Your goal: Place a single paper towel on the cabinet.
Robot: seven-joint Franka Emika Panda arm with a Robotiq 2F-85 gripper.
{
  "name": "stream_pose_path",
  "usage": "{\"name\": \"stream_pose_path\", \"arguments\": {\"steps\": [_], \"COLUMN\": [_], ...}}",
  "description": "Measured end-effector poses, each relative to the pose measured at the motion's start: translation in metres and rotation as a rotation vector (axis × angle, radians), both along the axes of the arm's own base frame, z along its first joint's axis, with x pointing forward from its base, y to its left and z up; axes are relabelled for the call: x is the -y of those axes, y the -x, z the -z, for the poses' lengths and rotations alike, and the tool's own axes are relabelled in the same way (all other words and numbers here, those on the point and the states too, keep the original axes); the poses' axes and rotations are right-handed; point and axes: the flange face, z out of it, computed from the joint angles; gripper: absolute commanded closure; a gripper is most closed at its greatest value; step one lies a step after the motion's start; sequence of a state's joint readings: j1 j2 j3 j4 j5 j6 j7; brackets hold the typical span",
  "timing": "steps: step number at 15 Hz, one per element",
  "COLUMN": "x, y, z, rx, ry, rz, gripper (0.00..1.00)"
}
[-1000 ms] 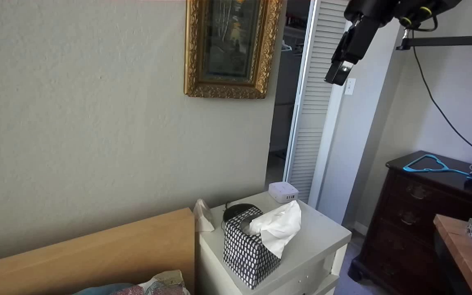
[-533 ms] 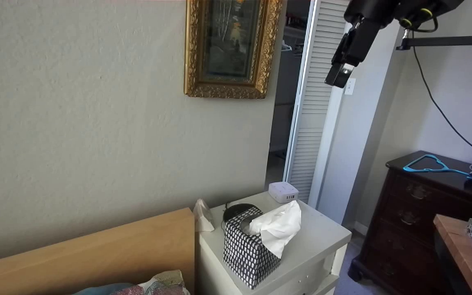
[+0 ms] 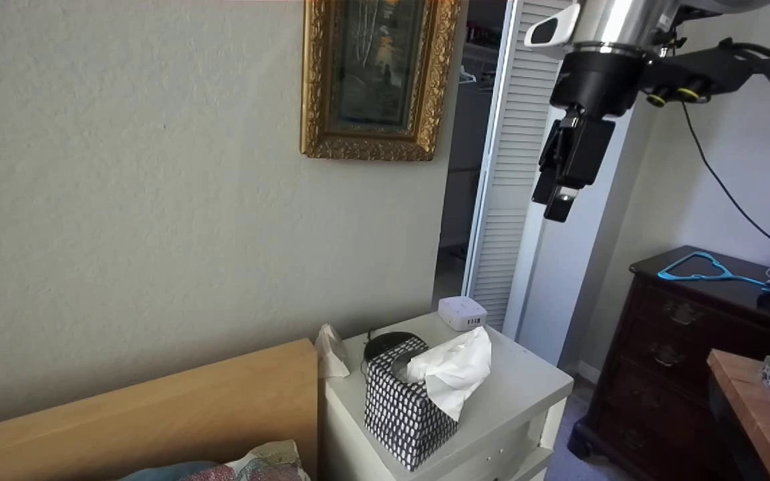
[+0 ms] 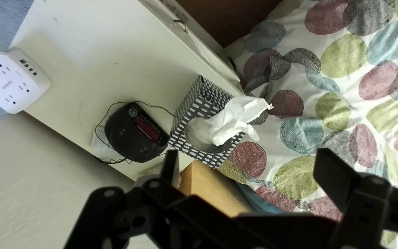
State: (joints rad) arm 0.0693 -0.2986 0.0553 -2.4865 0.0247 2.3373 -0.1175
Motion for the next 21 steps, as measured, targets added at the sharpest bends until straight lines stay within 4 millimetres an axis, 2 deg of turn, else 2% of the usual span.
{"name": "stream_pose_path", "arguments": {"steps": [6, 11, 15, 21], "x": [-0.025, -0.03, -0.037, -0.058], "y": [-0.026, -0.027, -0.03, -0.041], "z": [0.055, 0.102, 0.123, 0.149], "rx": [0.077, 0.018, -0.016, -0.055], "ry": [0.038, 0.127, 0.142, 0.144], "rz": [0.108, 0.131, 0.117, 0.074], "gripper": [0.0, 0.0, 0.0, 0.0]}}
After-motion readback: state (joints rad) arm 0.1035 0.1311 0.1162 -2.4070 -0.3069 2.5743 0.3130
